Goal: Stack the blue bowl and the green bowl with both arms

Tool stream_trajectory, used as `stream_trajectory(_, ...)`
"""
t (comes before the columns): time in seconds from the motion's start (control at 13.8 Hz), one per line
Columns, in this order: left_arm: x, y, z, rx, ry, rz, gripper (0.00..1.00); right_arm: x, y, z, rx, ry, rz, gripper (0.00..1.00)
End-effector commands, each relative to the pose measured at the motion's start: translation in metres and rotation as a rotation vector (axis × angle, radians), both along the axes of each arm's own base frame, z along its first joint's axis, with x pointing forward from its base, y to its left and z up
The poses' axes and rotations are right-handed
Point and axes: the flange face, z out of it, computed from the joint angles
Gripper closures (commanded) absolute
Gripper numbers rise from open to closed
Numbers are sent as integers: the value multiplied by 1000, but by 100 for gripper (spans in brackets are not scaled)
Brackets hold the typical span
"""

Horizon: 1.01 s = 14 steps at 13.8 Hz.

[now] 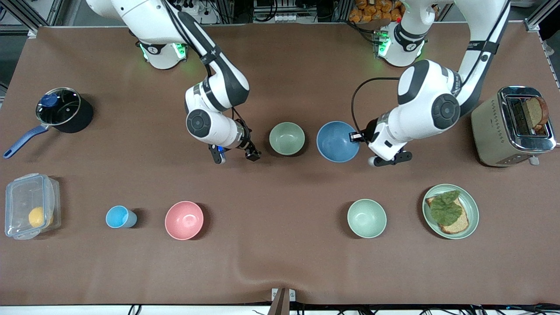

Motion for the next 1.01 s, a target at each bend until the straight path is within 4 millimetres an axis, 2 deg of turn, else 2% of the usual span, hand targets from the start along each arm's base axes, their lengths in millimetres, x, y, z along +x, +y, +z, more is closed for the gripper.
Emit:
stream_trajectory(0.0, -15, -21, 4, 28, -25, 24, 100, -1, -6, -42, 76, 57, -36, 0)
stream_trajectory(0.22, -26, -41, 1, 34, -21, 23, 100, 0, -15, -59, 166, 78, -46, 0)
stream_trajectory(0.58, -48, -71, -9, 50, 7, 4, 100, 0, -9, -63, 208, 82, -111, 0)
stream_trajectory(0.94, -67, -119, -20, 33, -27, 35, 100, 0, -9, -68, 219, 77, -148, 0)
